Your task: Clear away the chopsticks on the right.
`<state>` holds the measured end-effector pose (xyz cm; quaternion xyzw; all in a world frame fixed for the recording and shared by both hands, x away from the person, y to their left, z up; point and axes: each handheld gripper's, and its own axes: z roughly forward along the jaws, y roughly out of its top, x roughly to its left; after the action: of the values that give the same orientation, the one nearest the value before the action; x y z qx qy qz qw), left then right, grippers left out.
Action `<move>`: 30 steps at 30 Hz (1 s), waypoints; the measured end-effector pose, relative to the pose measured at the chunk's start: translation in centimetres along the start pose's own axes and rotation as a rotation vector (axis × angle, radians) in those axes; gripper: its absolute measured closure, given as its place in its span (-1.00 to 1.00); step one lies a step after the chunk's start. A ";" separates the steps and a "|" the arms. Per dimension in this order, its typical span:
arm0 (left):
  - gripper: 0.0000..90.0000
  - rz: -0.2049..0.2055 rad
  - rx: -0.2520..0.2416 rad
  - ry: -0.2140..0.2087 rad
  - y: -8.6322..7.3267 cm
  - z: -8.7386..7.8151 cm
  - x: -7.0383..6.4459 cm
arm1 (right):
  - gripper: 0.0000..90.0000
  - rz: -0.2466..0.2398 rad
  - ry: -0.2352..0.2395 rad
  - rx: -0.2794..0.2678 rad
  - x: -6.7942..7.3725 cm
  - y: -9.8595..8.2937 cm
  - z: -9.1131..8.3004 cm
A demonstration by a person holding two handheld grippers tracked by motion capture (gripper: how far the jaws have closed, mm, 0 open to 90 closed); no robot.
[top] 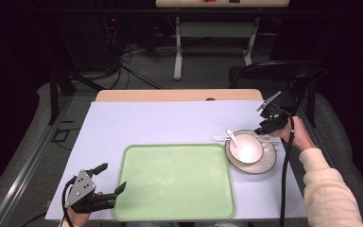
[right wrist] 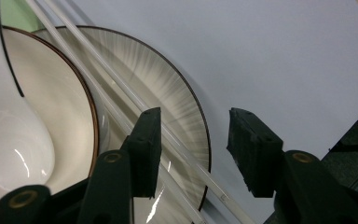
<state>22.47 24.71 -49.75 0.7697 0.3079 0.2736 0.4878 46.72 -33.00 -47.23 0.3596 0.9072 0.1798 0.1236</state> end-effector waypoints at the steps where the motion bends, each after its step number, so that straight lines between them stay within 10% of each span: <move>1: -0.65 0.002 0.001 0.000 0.0 0.0 0.0 | 0.26 -0.002 0.005 0.009 -0.1 -0.1 0.1; 30: -0.65 -0.002 0.005 0.002 0.0 0.0 0.1 | 0.58 -0.101 0.065 0.138 0.1 0.4 3.2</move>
<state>22.51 24.75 -49.74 0.7704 0.3099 0.2732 0.4856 48.05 -31.89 -49.92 0.3153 0.9379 0.1217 0.0780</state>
